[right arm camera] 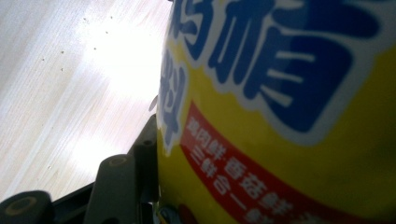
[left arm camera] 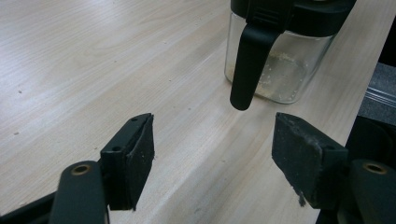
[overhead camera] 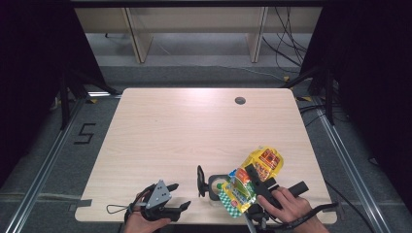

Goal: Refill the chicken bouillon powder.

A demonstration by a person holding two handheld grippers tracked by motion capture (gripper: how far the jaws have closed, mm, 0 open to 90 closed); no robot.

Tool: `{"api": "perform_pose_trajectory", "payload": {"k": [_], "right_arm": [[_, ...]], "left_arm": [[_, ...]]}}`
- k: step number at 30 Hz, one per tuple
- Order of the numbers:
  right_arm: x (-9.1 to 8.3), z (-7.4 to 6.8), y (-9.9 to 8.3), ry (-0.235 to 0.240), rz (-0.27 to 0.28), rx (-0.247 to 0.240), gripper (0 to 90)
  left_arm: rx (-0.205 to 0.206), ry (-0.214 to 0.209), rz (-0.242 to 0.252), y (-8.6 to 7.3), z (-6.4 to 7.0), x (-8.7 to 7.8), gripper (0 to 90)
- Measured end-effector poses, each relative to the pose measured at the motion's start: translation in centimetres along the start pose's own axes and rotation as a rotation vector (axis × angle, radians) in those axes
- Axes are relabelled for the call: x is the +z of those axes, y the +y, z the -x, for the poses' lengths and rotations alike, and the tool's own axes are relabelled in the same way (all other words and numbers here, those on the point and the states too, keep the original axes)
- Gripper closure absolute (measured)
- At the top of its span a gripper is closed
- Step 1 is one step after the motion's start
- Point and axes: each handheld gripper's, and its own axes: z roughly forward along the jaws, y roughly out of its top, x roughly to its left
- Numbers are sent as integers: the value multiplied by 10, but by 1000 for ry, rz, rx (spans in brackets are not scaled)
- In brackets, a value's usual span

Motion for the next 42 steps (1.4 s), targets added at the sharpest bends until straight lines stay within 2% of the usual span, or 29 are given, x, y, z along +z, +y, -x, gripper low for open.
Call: {"api": "perform_pose_trajectory", "payload": {"k": [2,3,5,6,7,8,9,12,13,14,15,16,20,25,26,27,28,29,30,31,33,34,39,41,42], "right_arm": [[0,1,0,-4,4,-10,459],[1,2,0,-6,18,-35,460],[0,1,0,1,3,-13,460],[2,2,0,-7,17,-36,460],[2,3,0,-7,19,-39,460],[-5,-11,1,-8,-83,151,460],[-4,-9,1,-7,-73,134,460],[-4,-9,1,-7,-86,150,460],[-4,-9,1,-9,-83,150,460],[-4,-8,1,-8,-79,144,463],[-1,-4,1,-7,-43,74,464],[1,-3,1,-2,-33,58,464],[3,1,1,-4,-4,4,465],[3,0,1,-3,-5,16,465],[1,-2,1,-10,-19,41,465],[3,2,2,-9,9,-16,465],[5,5,2,-9,28,-51,466],[1,-3,2,-9,-27,58,466],[1,-3,2,-9,-26,56,466],[0,-3,2,-9,-26,57,466],[0,-3,1,-7,-30,64,466],[0,-3,1,-8,-26,59,466],[-1,-3,1,-7,-32,71,466],[1,-1,2,-4,-9,31,466],[1,1,2,-4,0,15,466]], "left_arm": [[4,-2,-5,1,-1,0,296],[27,-2,-4,1,-2,0,296],[20,-2,-3,0,-2,0,296],[-12,4,2,-1,0,1,296],[21,-5,-4,1,-2,0,296],[14,-2,5,0,-2,0,296],[14,0,4,0,-2,0,296],[14,0,2,0,-2,0,296],[-5,1,10,0,-1,1,296],[-18,5,-4,0,0,0,296],[1,3,3,0,-1,1,296],[17,-1,-2,0,-2,0,296],[13,-2,5,0,-2,0,296],[12,-2,8,1,-2,0,296],[13,-2,5,1,-2,0,296],[17,-6,0,0,-2,0,296],[18,-4,0,0,-2,0,296],[-10,-1,1,0,0,0,296],[-13,-2,9,0,0,0,296],[10,-3,6,1,-2,0,296],[16,-4,3,0,-2,0,296],[-17,-2,5,0,0,0,296],[-7,0,4,0,-1,-1,296],[18,1,6,1,-2,-1,296],[6,7,1,1,-2,-1,296]]}}
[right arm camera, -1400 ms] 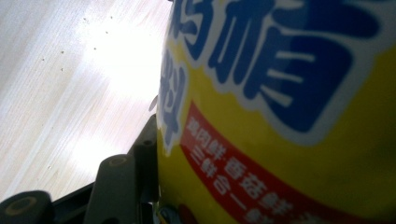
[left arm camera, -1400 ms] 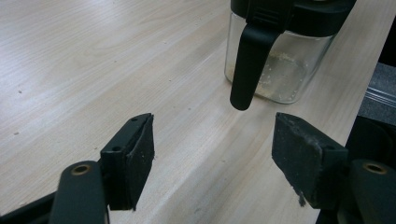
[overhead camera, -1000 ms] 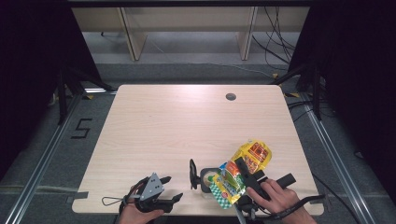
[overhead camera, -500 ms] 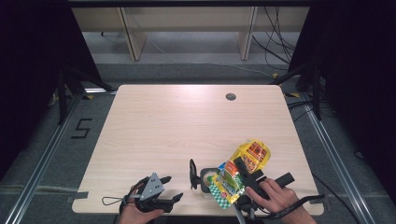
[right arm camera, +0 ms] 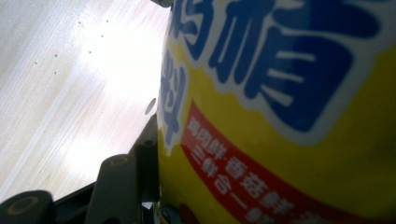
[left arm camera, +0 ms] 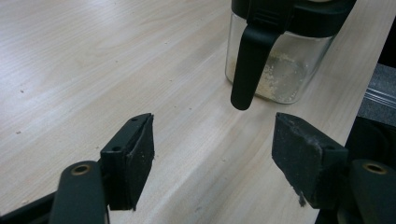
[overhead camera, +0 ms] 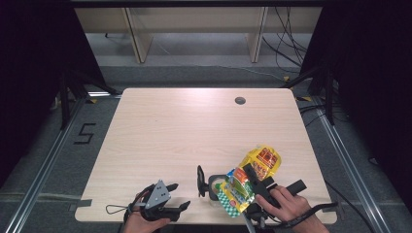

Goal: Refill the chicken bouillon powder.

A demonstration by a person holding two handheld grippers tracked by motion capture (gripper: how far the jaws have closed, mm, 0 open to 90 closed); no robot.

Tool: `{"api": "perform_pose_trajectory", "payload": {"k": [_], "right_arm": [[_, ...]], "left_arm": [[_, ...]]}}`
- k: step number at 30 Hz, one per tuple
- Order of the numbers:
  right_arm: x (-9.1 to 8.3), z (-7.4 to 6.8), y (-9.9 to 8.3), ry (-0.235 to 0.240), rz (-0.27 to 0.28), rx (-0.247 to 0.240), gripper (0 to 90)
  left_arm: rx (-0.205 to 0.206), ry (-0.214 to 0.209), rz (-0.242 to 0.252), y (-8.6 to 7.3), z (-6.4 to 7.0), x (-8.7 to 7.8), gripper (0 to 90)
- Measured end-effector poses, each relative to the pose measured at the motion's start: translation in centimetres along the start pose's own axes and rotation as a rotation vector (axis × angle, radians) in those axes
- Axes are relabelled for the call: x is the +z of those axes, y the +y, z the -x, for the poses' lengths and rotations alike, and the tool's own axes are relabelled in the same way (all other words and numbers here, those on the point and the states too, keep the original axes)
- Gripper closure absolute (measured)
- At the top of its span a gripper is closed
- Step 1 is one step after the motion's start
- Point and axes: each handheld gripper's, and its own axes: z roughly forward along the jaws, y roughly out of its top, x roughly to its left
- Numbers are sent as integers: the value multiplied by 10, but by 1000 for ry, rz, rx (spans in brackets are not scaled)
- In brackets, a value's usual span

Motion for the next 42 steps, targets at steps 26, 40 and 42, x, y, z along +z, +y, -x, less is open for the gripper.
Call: {"api": "perform_pose_trajectory", "payload": {"k": [26,40,42], "right_arm": [[-4,-3,3,-10,-24,47,466],[-5,-1,-4,-17,-30,32,467],[-5,-3,-2,-19,-43,50,468]], "left_arm": [[12,-11,3,0,-1,-1,293],[6,-5,9,1,0,0,293],[8,-7,6,0,0,-1,293]]}}
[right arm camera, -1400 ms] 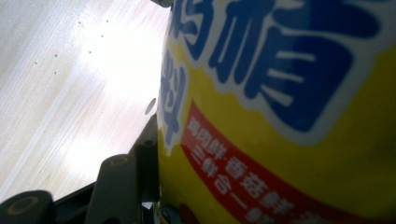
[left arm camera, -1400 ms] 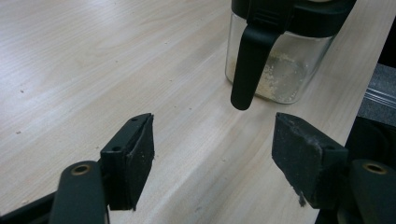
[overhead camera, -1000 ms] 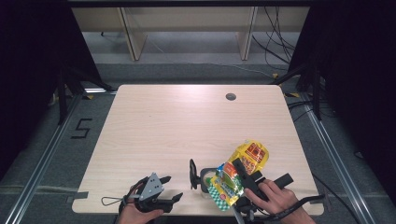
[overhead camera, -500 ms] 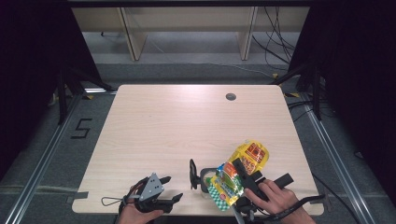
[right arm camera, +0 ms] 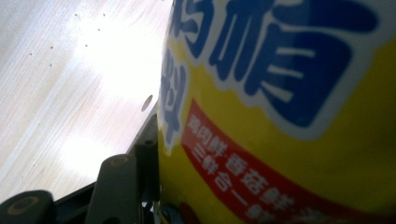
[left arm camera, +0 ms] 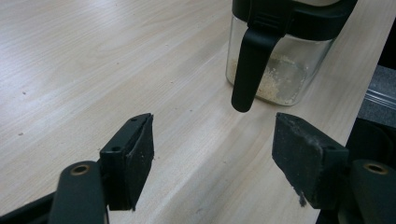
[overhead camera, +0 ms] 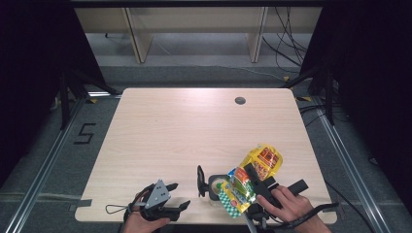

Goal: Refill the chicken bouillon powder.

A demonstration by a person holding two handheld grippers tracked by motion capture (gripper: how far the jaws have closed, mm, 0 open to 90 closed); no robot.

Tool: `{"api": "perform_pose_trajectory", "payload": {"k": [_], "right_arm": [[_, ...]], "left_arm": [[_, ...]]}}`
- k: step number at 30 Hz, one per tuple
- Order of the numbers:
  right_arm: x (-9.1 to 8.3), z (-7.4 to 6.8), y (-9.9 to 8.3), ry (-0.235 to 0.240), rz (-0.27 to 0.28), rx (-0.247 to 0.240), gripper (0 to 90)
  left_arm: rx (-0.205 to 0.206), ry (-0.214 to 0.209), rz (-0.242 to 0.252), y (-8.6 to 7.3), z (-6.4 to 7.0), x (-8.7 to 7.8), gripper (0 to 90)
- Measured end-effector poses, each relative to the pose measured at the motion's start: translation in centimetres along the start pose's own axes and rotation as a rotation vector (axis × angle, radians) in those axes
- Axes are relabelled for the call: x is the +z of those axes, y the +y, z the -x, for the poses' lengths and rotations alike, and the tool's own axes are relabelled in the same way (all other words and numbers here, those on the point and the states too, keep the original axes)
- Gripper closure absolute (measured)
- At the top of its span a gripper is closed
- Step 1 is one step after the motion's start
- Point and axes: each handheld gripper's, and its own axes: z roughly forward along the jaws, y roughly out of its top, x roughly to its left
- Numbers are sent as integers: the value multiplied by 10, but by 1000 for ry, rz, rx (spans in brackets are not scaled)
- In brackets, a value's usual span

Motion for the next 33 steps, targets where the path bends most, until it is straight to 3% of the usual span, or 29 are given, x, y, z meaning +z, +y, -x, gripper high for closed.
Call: {"api": "perform_pose_trajectory", "payload": {"k": [3,4,5,14,15,16,17,19,20,21,22,24,25,28,29,30,33], "right_arm": [[0,0,1,2,14,-11,468],[-1,-1,2,3,2,9,468],[0,0,3,11,17,-18,468],[-1,0,4,7,22,-3,468],[0,1,4,13,31,-27,474],[2,3,4,13,44,-56,477],[0,0,3,16,17,-5,478],[0,0,1,9,15,2,479],[0,0,1,9,17,-4,479],[0,0,0,9,15,-3,479],[0,0,0,8,9,4,479],[2,4,0,9,40,-63,479],[0,0,-1,5,8,-5,479],[0,1,-1,6,9,-10,479],[0,1,-1,5,9,-12,479],[-1,0,-2,5,8,-9,479],[0,0,-2,7,10,-13,479]], "left_arm": [[2,-4,1,1,-1,0,293],[-4,-2,4,1,0,1,293],[-3,1,7,0,0,1,293],[-5,0,5,1,0,1,292],[9,3,-7,1,-1,0,292],[-5,1,5,0,0,1,292],[-2,0,2,0,0,0,292],[2,-6,1,1,-1,0,292],[-32,1,5,0,1,1,292],[-4,7,-7,0,0,0,292],[-11,5,-3,0,0,0,292],[5,-6,-1,1,-1,0,292],[-31,1,5,0,1,0,292],[-22,0,7,0,1,1,292],[-1,-4,-1,0,-1,0,292],[-29,-1,8,0,1,0,292],[-19,-4,-2,0,0,0,292]]}}
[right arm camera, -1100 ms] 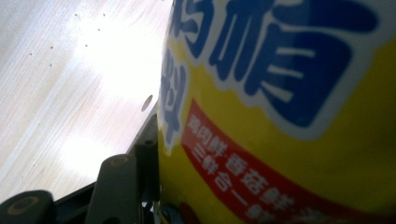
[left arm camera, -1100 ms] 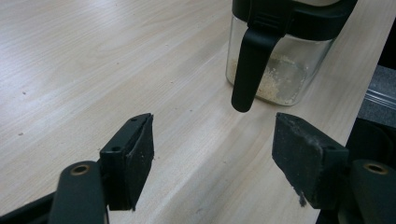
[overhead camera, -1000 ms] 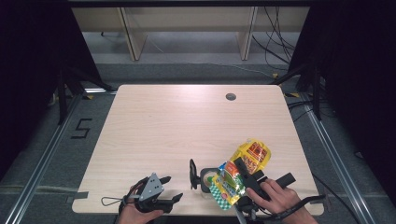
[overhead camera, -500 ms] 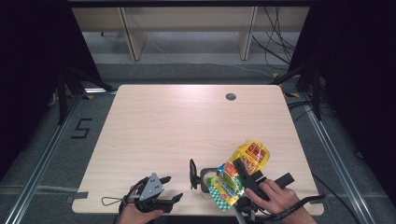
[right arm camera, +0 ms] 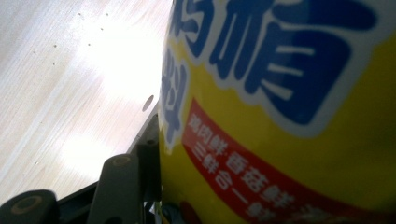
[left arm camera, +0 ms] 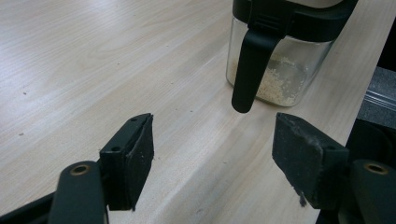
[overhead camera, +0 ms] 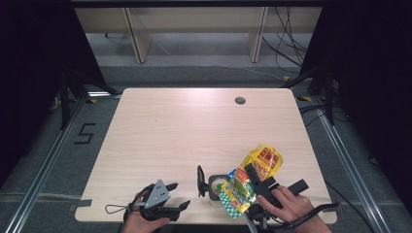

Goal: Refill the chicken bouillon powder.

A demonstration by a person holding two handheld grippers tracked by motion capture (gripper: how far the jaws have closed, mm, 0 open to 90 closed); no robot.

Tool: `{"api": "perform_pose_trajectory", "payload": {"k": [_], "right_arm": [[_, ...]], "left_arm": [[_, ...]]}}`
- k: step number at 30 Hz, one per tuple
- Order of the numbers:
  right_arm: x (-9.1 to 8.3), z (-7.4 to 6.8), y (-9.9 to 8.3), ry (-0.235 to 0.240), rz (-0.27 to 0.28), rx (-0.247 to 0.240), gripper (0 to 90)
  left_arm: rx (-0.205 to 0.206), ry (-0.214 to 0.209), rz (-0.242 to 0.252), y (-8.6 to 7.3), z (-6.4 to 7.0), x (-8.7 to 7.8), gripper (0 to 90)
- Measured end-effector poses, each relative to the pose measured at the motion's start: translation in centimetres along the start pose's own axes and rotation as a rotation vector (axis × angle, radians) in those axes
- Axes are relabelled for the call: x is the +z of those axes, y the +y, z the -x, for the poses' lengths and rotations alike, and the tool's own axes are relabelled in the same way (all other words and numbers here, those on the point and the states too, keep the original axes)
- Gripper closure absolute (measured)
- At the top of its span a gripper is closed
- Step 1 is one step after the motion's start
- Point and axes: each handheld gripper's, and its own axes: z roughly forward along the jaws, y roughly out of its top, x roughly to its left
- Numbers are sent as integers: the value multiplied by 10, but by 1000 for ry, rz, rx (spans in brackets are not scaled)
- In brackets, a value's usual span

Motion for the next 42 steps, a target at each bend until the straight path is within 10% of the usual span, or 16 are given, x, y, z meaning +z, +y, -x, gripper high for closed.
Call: {"api": "perform_pose_trajectory", "payload": {"k": [11,16,22,42], "right_arm": [[-1,0,1,-4,2,5,480],[2,5,2,2,45,-74,480],[-3,-1,3,-1,-5,23,481],[-4,1,4,-10,6,14,483]], "left_arm": [[3,2,7,0,0,0,292],[-2,1,7,0,0,1,291],[2,12,-8,0,0,0,285],[-49,23,-7,0,-1,2,216]]}}
